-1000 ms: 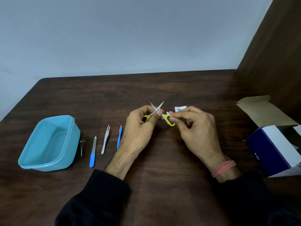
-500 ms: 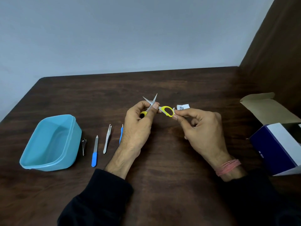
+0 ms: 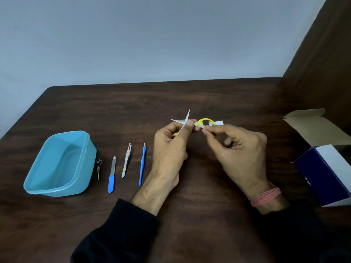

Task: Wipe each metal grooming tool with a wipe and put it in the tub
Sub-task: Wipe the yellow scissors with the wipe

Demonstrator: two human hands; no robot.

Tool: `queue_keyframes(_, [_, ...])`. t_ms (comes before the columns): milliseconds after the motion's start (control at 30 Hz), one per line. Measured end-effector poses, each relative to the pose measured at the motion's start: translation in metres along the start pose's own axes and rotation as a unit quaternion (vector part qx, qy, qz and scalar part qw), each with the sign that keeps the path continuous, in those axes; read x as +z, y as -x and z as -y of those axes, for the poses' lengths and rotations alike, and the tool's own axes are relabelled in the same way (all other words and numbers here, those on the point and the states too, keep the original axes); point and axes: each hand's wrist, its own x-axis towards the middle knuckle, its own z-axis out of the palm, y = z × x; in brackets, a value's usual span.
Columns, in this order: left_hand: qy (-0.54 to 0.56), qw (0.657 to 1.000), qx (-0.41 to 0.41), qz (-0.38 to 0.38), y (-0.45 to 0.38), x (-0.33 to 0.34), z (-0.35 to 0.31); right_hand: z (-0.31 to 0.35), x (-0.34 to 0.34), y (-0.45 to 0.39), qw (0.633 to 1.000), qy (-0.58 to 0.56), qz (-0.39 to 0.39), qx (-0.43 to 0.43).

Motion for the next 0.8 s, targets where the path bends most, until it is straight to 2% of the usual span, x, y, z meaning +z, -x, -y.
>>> queue_keyframes(133, [0.027,1.000,-0.010,-0.009,-0.0001,-0.0015,-0.0028,-0.0074,-0.0031,-0.0029,0.999,0.006,-0.034,0.023])
queue_keyframes(500, [0.022,1.000,-0.013,-0.005,0.0023,-0.0014,-0.0053,-0.0077,-0.0009,-0.0028,1.000,-0.017,-0.012,0.016])
queue_keyframes(667, [0.013,1.000,-0.010,-0.007,0.0012,-0.0026,-0.0060,-0.0103,0.0010,-0.0038,0.991,-0.097,-0.007,0.092])
queue_keyframes(800, [0.011,1.000,-0.005,-0.010,0.0002,-0.0034,-0.0060,-0.0063,-0.0018,-0.0075,0.964,-0.199,0.021,0.174])
